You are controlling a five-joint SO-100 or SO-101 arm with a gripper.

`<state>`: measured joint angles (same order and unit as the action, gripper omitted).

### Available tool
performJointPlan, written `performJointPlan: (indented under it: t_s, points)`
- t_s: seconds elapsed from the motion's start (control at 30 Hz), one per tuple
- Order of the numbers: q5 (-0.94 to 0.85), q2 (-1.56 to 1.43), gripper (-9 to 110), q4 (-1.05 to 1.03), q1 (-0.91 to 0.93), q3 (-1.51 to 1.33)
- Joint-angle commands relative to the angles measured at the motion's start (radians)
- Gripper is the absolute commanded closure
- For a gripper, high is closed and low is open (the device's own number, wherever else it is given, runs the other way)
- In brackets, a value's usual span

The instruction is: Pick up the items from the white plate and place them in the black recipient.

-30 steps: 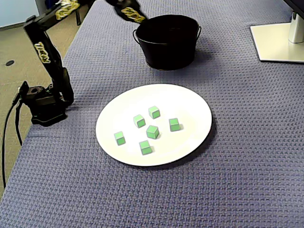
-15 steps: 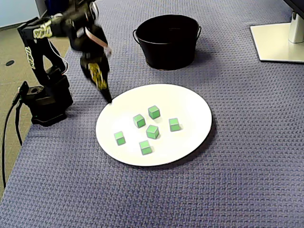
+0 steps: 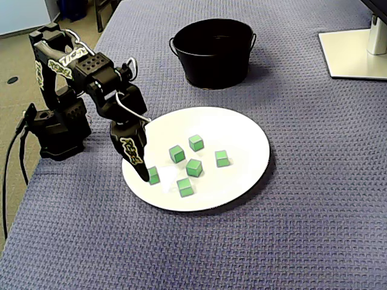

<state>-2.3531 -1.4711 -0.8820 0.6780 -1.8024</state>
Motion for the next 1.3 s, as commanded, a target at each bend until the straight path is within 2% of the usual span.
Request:
performJointPlan:
  t_s: [0.0,0.33,0.5,0.93,1.1,1.2,1.27]
  points:
    - [0.012,0.006,69,0.067,-0.014,-0.006]
    - [0.025,0.014,72,0.16,-0.046,-0.11]
    - [0.046,0.003,82,0.172,-0.063,-0.15]
    - [0.078,-0.02,93,0.195,-0.074,-0.184]
    - [0.132,-0.048,101,0.199,-0.074,-0.189]
    - [0.202,-0.107,101,0.14,-0.074,-0.17]
    - [0.239,-0.16,101,-0.008,-0.078,-0.11]
